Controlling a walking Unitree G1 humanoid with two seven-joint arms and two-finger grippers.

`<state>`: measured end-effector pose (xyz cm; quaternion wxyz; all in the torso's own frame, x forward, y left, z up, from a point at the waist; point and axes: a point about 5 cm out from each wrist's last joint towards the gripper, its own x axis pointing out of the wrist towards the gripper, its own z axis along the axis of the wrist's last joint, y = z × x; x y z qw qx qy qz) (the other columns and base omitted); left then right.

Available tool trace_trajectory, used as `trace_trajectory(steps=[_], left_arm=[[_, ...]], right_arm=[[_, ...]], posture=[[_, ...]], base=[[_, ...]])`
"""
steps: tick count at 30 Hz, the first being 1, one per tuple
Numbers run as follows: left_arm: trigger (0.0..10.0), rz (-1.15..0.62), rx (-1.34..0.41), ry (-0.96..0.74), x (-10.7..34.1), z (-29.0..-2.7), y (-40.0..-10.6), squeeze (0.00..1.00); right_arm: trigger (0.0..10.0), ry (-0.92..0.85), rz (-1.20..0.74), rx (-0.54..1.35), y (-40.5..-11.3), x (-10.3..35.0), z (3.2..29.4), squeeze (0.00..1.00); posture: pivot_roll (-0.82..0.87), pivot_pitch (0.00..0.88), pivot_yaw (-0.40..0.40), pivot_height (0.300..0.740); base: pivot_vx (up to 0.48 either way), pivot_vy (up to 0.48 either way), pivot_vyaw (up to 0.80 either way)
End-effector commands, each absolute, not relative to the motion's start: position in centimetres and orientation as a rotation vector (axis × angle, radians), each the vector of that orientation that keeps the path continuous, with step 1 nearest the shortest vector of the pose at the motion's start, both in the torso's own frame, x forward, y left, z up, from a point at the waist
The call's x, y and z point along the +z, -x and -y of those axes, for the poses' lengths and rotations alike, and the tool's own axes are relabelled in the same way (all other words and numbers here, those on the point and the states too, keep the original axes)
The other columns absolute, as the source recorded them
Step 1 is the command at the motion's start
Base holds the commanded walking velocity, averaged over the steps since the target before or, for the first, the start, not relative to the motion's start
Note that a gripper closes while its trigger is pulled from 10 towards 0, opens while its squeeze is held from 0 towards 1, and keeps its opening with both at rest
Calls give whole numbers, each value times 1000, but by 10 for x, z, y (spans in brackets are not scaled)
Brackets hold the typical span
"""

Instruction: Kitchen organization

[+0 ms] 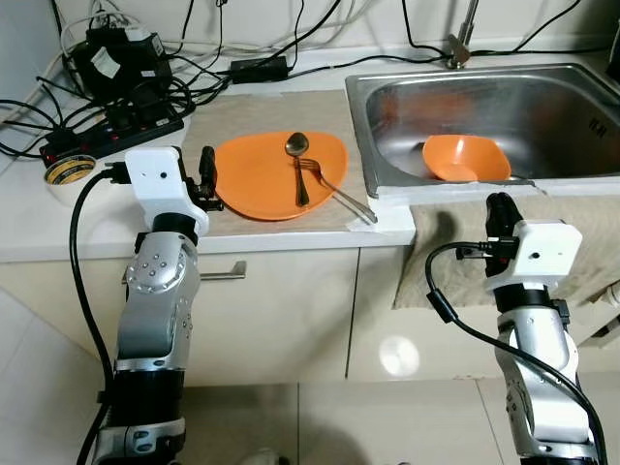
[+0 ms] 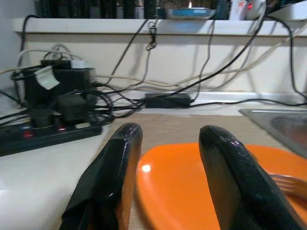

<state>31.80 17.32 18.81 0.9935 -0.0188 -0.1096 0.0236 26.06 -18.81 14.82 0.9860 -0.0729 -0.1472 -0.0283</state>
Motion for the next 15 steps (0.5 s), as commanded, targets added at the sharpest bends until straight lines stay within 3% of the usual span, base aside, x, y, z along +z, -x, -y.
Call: trace_trajectory(steps=[1,12,15], left_arm=[[10000,235,39,57,194,-167,-321,0],[10000,208,60,66,193,-168,-326,0],[10000,198,88,45,193,-170,-328,0]], right_arm=[[10000,153,290,-49,-261,146,188,0],[10000,160,256,-12,-265,139,180,0],[10000,169,246,-3,-265,137,177,0]], posture=[[-32,0,76,740],[-19,0,70,740],[-17,0,68,740]], base=[[0,-480,0],[28,-449,0],[0,0,0]])
